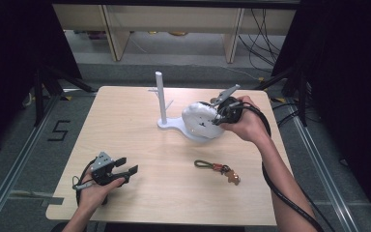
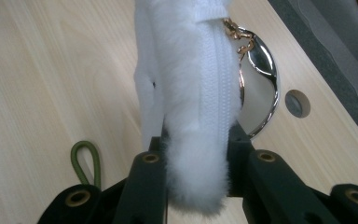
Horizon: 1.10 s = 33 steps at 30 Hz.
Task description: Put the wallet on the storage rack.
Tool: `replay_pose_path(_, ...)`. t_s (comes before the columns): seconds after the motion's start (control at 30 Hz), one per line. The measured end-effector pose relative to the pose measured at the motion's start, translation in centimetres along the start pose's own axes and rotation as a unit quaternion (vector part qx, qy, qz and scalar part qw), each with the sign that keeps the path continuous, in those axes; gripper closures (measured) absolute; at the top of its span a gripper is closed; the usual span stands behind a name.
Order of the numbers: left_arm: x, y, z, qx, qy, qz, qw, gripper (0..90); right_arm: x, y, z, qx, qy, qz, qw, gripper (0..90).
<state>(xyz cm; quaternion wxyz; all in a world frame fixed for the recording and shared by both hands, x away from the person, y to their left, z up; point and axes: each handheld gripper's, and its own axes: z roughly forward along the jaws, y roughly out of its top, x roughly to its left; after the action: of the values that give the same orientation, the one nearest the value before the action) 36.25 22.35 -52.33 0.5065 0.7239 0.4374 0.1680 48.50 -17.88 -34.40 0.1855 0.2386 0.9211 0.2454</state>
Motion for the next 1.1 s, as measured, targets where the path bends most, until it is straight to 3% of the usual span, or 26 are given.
replay_pose_path(0.53, 0.0, 0.0, 0.0, 0.0, 0.002, -0.002, 1.0, 34.3, -1.7, 0.9, 1.5, -0.002, -0.01, -0.004, 0.9999, 76.0)
replay_pose_path(0.57, 0.0, 0.0, 0.0, 0.0, 0.001, 0.0, 1.0, 34.3, -1.6, 1.0, 1.5, 0.003, -0.007, 0.006, 1.0, 76.0)
replay_pose_path(0.7, 0.0, 0.0, 0.0, 0.0, 0.001, -0.001, 1.0, 34.3, -2.1, 1.2, 1.9, 0.002, -0.012, -0.004, 0.9999, 76.0)
replay_pose_path(1.1, 0.0, -0.1, 0.0, 0.0, 0.001, -0.003, 1.0, 34.3, -2.8, 1.8, 3.7, 0.018, -0.011, 0.009, 0.9997, 76.0)
